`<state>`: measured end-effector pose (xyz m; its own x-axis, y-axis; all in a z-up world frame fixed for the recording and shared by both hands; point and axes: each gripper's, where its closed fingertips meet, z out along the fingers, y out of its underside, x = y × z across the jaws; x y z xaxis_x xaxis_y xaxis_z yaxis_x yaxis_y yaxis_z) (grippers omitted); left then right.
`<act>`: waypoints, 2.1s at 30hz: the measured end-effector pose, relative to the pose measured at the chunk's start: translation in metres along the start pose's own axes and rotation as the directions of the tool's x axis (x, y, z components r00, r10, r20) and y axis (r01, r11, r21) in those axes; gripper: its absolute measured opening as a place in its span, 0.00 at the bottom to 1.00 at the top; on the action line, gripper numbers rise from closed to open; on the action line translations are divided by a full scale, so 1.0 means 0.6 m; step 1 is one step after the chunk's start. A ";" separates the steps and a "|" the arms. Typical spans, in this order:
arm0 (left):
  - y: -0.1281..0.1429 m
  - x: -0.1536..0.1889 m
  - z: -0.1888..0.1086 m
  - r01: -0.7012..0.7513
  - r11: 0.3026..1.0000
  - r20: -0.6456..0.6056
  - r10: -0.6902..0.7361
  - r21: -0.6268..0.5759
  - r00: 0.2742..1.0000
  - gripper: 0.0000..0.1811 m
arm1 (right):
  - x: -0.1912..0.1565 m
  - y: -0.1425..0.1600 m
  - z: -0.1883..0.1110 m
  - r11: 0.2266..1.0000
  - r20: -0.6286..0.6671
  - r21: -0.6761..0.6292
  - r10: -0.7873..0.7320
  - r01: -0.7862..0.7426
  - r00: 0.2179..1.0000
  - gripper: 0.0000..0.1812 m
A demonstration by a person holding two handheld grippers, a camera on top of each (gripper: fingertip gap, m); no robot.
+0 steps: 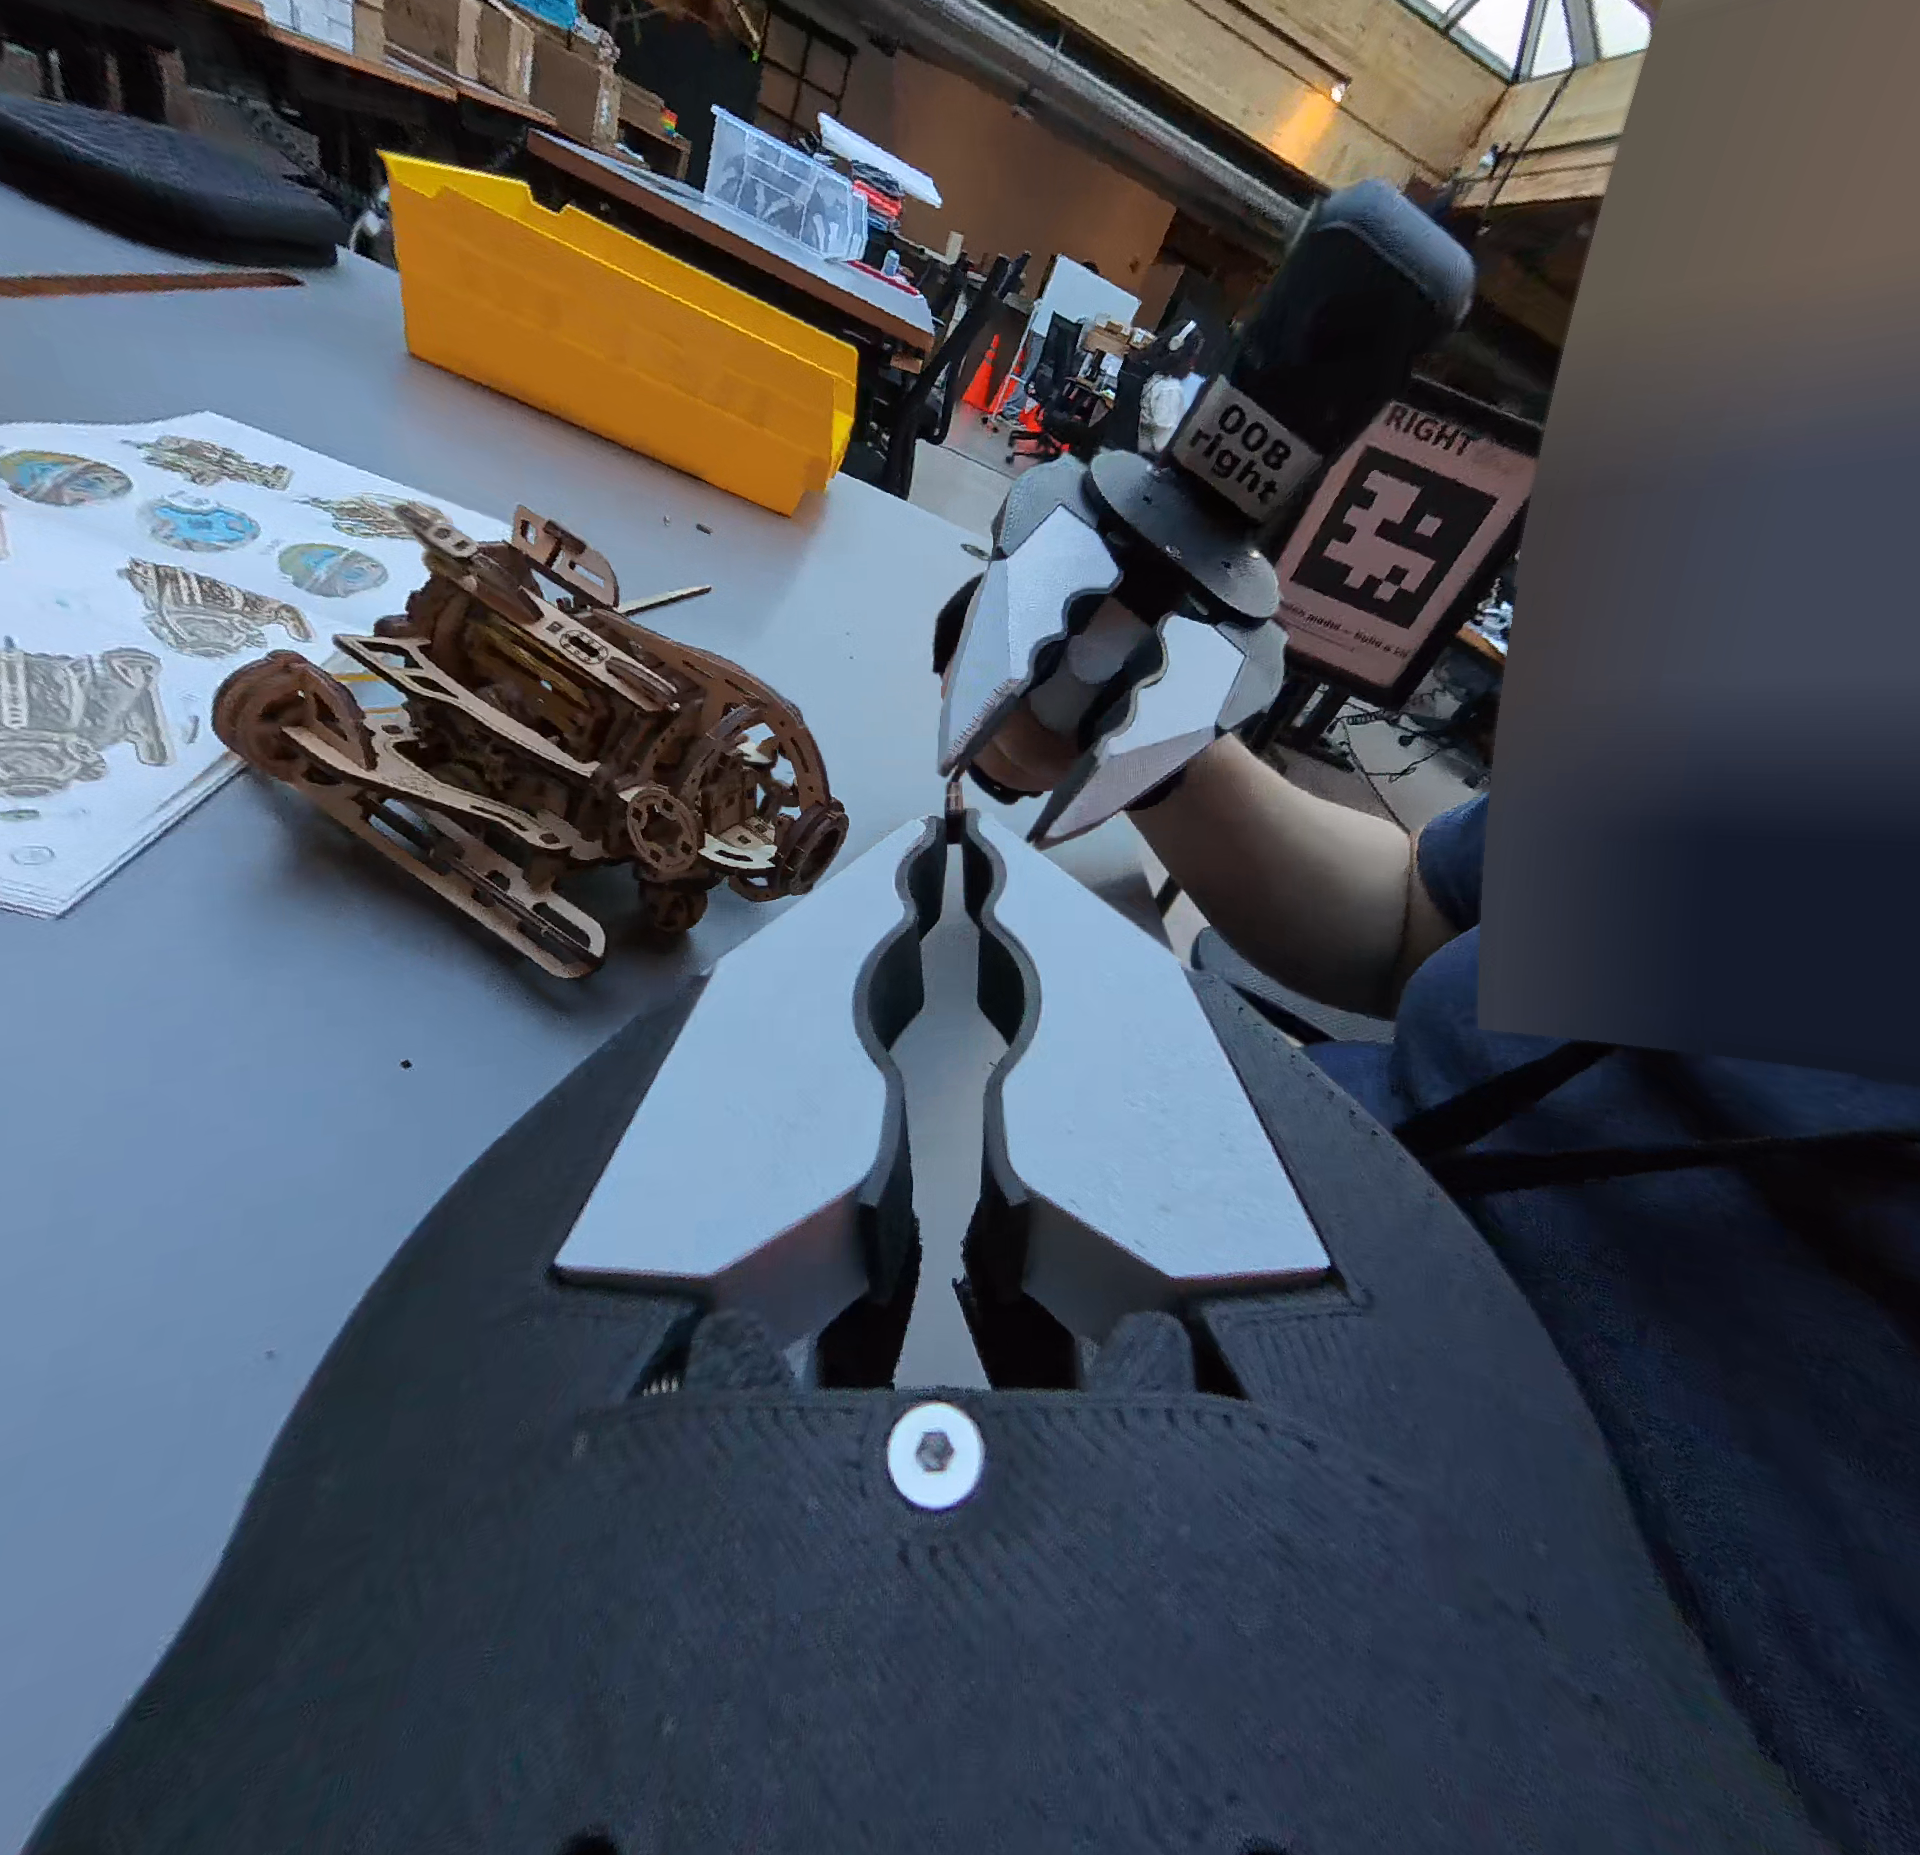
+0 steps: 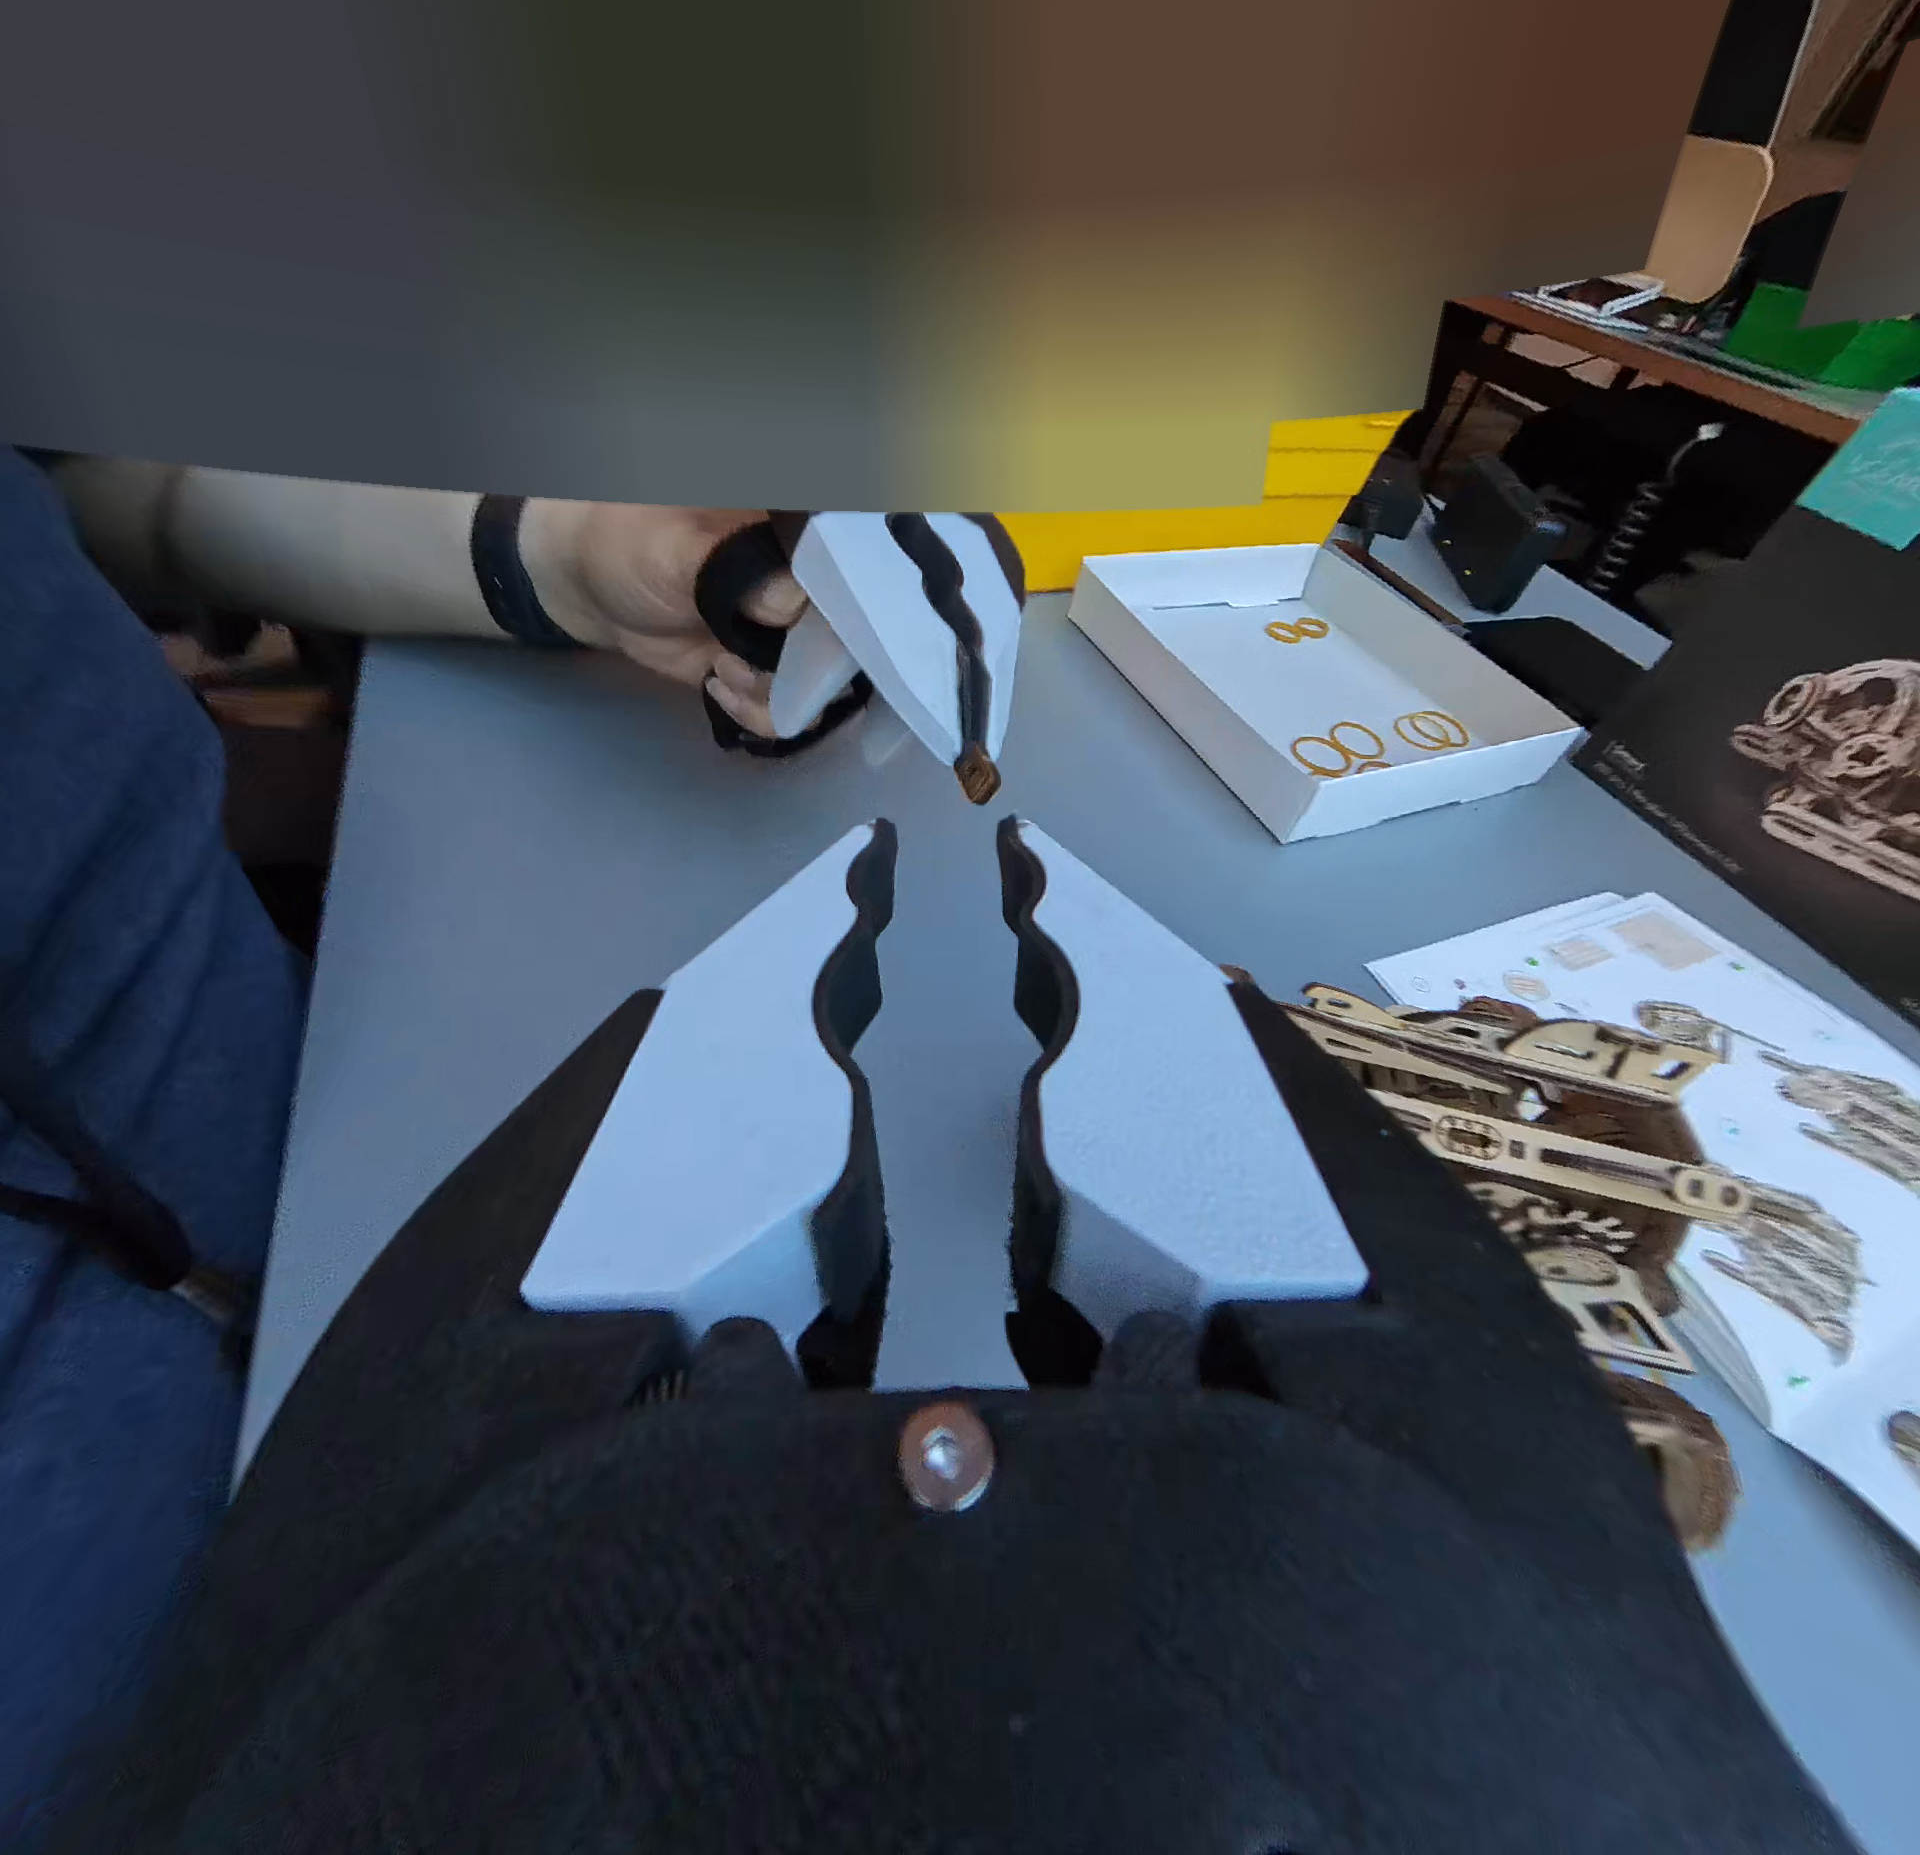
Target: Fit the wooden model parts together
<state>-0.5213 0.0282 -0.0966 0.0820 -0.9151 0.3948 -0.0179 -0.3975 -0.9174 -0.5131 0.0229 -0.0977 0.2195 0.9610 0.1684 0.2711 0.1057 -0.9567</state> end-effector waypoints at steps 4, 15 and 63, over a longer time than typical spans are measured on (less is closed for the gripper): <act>-0.002 0.010 0.003 0.036 0.999 -0.046 -0.036 0.011 0.998 0.00 | 0.010 0.011 0.008 0.997 -0.010 -0.059 0.057 -0.057 0.998 0.10; 0.001 0.014 0.006 0.078 0.997 -0.076 -0.077 0.011 0.994 0.00 | -0.004 -0.009 0.005 0.997 0.096 -0.005 0.076 -0.076 0.992 0.08; 0.044 0.017 0.032 -0.035 0.994 -0.053 0.029 -0.105 0.998 0.03 | -0.018 0.044 -0.011 0.900 0.214 -0.126 0.436 -0.418 0.874 0.01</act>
<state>-0.5015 0.0094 -0.1178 0.0286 -0.9287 0.3697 -0.1252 -0.3702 -0.9205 -0.5020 0.0134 -0.1229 0.1095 0.9408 -0.3207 0.2707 -0.3387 -0.9011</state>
